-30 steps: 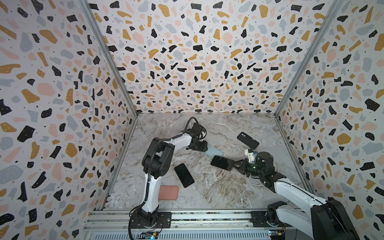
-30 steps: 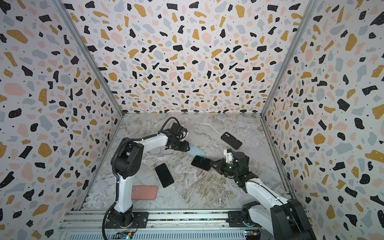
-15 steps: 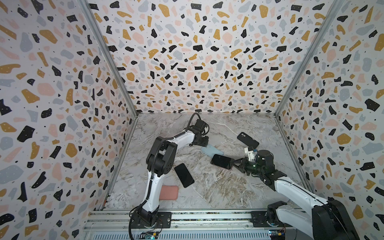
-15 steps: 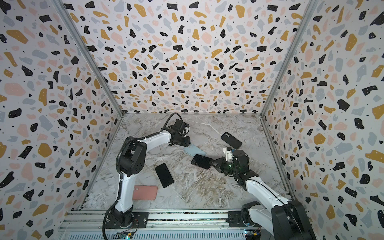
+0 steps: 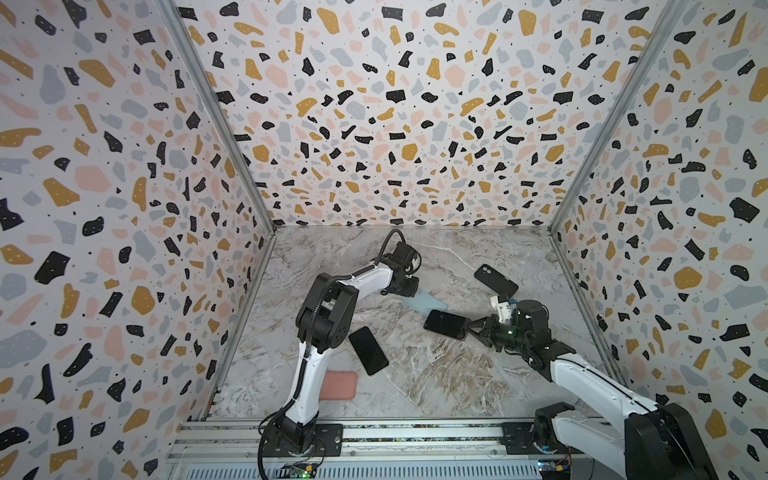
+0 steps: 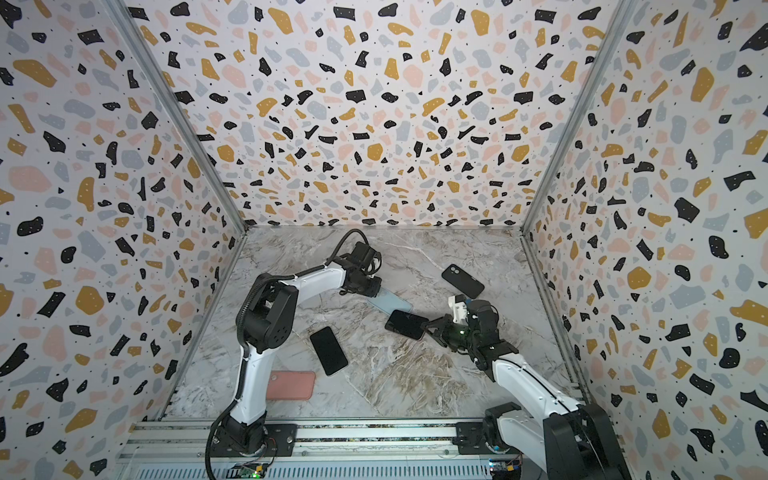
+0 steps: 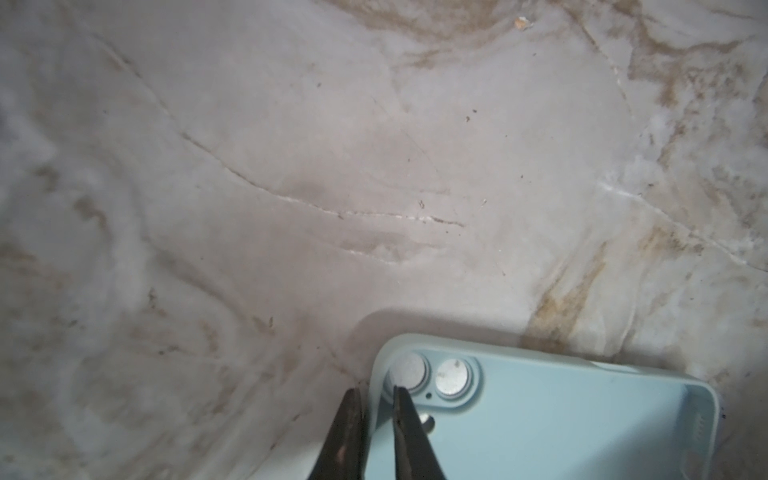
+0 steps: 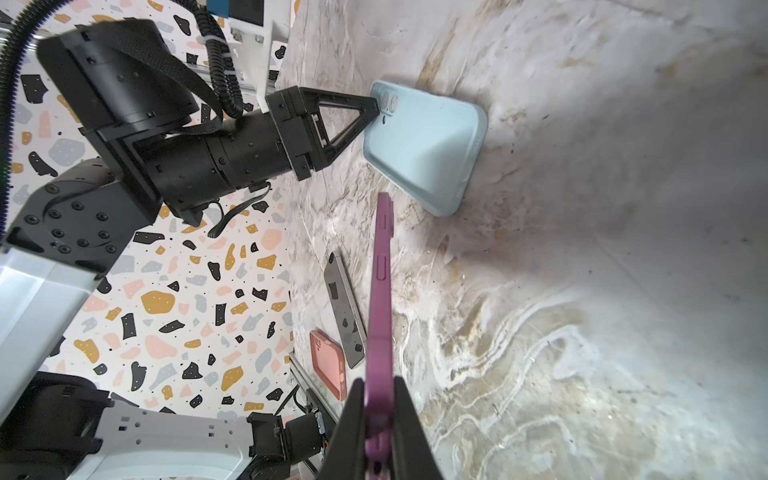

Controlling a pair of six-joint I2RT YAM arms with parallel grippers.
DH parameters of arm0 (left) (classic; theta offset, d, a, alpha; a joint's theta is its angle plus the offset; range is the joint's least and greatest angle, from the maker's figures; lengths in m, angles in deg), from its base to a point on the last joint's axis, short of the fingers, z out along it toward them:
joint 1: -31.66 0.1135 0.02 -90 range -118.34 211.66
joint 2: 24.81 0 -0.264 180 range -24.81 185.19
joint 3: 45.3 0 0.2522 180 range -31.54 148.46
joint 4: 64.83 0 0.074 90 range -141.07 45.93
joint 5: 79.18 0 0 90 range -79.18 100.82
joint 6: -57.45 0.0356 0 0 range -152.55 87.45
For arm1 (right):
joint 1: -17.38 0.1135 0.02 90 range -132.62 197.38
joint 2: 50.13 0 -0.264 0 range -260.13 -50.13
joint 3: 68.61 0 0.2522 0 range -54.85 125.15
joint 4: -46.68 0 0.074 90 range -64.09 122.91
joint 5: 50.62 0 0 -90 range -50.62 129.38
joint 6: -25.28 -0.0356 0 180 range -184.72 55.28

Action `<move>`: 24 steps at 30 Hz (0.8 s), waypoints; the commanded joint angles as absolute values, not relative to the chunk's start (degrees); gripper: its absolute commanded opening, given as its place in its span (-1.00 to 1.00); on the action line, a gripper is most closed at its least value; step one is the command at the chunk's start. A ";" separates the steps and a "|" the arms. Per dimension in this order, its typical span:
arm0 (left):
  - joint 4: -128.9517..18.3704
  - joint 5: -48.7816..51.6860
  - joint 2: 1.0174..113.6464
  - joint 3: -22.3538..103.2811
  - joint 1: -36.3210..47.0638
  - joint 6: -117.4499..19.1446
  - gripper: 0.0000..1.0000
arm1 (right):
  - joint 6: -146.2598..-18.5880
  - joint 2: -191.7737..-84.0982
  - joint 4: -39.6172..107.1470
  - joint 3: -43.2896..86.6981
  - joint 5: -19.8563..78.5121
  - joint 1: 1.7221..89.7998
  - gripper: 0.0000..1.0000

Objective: Put the phone into the phone case

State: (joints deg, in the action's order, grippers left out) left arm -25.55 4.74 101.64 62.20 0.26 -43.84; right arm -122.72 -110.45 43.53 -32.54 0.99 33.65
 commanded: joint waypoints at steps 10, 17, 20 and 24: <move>-27.53 6.71 95.42 54.50 0.33 -45.51 -0.90 | -120.02 -107.88 43.53 -28.07 0.15 33.38 -1.00; -31.56 5.62 91.08 48.26 0.28 -48.86 -0.92 | -117.73 -108.14 41.10 -26.46 0.45 33.42 -1.00; -34.50 5.03 88.62 44.59 0.24 -51.80 -0.92 | -118.00 -108.40 42.84 -26.00 -0.19 33.54 -1.00; -37.46 5.31 85.02 39.36 -0.22 -55.79 -0.92 | -115.55 -108.97 41.47 -24.00 -0.85 33.99 -1.00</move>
